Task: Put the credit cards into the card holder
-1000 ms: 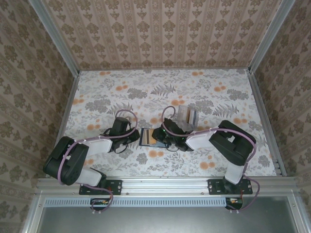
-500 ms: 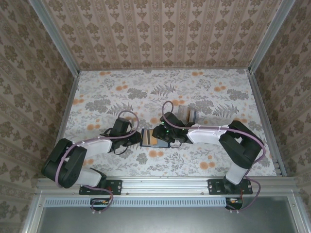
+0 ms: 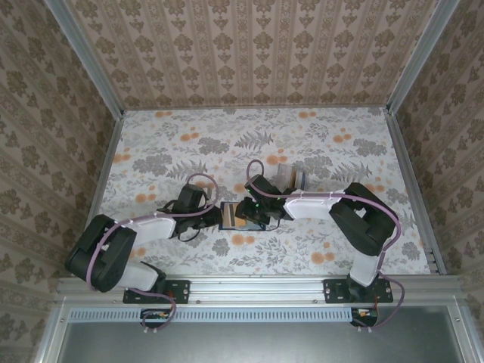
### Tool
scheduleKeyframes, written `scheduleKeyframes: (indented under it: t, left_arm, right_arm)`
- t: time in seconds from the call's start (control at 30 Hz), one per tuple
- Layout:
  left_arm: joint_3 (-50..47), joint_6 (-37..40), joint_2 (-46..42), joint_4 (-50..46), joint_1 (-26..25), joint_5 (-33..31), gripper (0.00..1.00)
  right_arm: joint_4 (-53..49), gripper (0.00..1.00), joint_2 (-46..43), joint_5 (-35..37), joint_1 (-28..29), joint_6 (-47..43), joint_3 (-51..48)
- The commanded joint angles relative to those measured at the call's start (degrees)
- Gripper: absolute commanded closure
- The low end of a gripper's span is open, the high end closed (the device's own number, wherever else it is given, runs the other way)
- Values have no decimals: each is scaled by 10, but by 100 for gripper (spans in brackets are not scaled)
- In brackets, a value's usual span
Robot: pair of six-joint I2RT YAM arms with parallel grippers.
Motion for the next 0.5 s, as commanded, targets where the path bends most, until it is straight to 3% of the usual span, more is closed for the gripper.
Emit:
scheduleKeyframes:
  t: [0.0, 0.2, 0.47]
  left_arm:
    - [-25, -8, 36, -33, -23, 45, 85]
    - [-28, -27, 34, -8, -24, 54, 86]
    - [-16, -36, 57, 6, -29, 72, 86]
  right_arm:
    - [-2, 65, 7, -17, 0, -8, 13]
    - [2, 72, 8, -24, 2, -18, 27]
    - [2, 73, 39, -39, 7, -15, 57]
